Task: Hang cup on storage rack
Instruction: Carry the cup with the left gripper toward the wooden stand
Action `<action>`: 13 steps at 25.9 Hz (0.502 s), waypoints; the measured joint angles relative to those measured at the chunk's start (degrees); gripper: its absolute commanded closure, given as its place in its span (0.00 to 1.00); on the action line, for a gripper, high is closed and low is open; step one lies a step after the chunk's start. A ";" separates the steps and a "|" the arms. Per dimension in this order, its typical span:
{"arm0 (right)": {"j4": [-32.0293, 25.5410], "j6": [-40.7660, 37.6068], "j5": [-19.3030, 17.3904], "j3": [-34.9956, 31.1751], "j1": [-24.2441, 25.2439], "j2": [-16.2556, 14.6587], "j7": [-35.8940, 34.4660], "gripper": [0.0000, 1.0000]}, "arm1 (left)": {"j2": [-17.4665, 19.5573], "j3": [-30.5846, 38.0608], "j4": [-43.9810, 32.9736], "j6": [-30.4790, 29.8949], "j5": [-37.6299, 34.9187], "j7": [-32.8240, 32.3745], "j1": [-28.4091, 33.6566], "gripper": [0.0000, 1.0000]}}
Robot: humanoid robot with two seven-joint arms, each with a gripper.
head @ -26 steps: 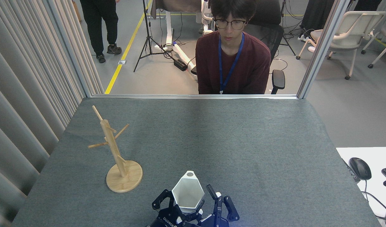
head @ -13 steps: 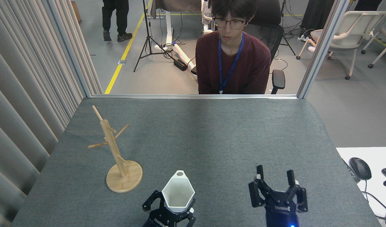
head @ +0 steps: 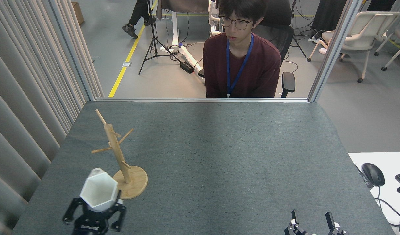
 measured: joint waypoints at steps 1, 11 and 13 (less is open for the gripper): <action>0.09 -0.06 0.02 -0.04 0.00 0.00 0.00 0.01 | 0.01 2.50 -0.36 0.00 0.01 0.00 0.02 0.71; 0.66 -0.05 0.26 0.20 -0.27 0.05 -0.21 0.01 | -0.83 9.44 -0.73 8.19 -13.73 0.88 -2.88 0.71; 0.72 -0.05 0.27 0.21 -0.30 -0.05 -0.02 0.01 | -1.07 9.04 -0.26 9.09 -16.96 1.13 -4.31 0.71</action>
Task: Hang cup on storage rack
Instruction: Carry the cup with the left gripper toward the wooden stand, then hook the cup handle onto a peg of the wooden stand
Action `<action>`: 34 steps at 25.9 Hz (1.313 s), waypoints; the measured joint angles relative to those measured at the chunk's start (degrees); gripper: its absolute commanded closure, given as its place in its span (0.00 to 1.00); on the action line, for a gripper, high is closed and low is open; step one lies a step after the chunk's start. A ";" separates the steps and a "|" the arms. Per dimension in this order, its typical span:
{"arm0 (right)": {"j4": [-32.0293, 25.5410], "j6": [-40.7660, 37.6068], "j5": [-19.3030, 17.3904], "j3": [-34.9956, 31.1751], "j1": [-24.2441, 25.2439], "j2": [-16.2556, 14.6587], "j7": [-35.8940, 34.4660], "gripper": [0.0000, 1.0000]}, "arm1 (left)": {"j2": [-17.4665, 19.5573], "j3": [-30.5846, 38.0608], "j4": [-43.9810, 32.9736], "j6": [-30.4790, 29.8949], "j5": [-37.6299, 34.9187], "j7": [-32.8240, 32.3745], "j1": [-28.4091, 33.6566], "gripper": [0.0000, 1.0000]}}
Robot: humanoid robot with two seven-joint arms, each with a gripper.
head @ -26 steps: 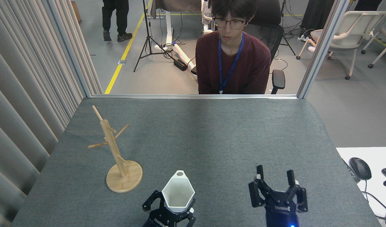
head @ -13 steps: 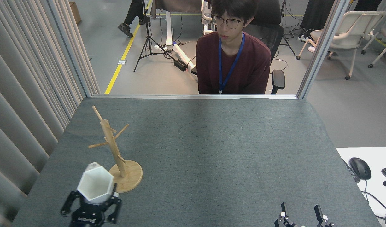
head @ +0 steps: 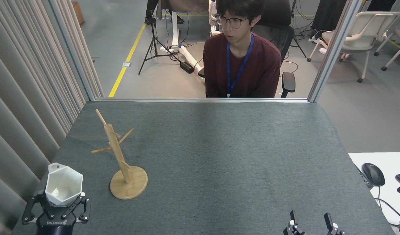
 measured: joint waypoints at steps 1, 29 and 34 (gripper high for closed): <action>0.01 0.00 0.00 0.00 -0.01 -0.04 0.01 0.01 | -0.14 -0.16 0.58 0.21 -1.40 0.02 -0.87 0.71; 1.09 -0.45 -0.16 0.01 -0.28 0.10 0.07 0.01 | -1.37 -2.28 5.71 1.31 -15.69 0.38 -7.67 0.67; 1.11 -0.50 -0.17 0.01 -0.28 0.11 0.04 0.01 | -1.48 -2.41 6.71 1.31 -17.31 0.34 -8.22 0.67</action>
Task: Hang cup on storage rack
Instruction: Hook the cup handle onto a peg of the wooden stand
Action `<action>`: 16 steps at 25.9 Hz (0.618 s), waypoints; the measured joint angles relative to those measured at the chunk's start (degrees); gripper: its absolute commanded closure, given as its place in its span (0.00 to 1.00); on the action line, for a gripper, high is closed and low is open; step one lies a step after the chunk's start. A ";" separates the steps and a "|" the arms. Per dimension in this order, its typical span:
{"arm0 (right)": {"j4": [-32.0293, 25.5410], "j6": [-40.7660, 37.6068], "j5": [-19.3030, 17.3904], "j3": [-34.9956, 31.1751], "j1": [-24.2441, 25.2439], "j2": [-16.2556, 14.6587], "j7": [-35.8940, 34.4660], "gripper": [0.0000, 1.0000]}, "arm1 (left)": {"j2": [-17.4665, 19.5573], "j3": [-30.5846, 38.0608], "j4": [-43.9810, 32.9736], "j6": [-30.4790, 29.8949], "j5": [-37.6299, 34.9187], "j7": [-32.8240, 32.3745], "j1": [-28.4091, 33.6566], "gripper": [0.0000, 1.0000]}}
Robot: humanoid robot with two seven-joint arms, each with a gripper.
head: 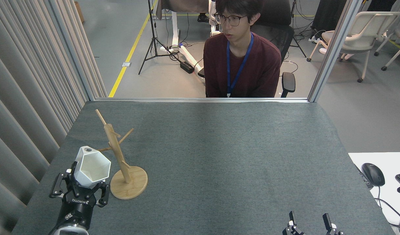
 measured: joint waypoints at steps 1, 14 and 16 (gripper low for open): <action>0.00 0.00 0.00 0.02 0.00 0.02 -0.03 0.01 | -0.03 -0.16 0.20 0.10 -0.43 0.00 -0.18 0.67; 1.26 0.00 0.00 0.17 0.00 0.12 -0.28 0.01 | -0.40 -2.67 3.14 1.23 -4.39 0.00 -2.61 0.17; 1.45 0.00 0.00 0.17 -0.01 0.18 -0.31 0.01 | -0.41 -3.13 3.28 1.75 -4.51 0.17 -2.65 0.01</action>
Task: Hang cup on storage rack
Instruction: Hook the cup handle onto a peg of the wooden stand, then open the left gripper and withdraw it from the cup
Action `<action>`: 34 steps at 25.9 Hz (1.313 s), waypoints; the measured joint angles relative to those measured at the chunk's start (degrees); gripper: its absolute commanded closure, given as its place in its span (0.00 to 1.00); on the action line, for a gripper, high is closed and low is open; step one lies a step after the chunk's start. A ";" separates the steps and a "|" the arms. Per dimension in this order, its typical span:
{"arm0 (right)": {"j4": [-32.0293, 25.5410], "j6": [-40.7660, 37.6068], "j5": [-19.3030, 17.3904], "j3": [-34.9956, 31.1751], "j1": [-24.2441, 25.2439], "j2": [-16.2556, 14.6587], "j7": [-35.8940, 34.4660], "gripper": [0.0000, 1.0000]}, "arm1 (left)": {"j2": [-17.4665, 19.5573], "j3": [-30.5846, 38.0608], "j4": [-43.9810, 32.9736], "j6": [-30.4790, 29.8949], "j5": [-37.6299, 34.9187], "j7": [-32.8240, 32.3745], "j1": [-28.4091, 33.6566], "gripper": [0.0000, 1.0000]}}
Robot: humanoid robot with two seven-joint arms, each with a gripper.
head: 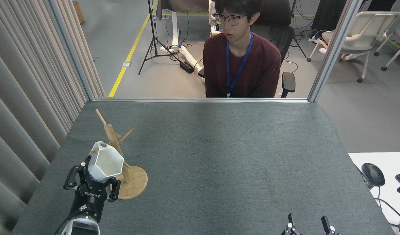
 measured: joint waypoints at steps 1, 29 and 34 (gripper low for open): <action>0.03 0.00 -0.01 0.01 -0.02 0.02 -0.02 0.01 | 0.00 -0.31 0.03 0.31 -0.03 0.23 -0.03 0.01; 0.26 -0.57 -0.01 0.01 -0.05 0.01 -0.23 0.01 | 2.72 -1.66 -5.47 -1.49 19.57 2.01 14.22 0.01; -0.61 -1.46 0.00 -0.19 1.12 -0.24 -0.72 0.01 | 4.70 -2.21 -9.15 -13.36 42.12 0.16 19.67 0.01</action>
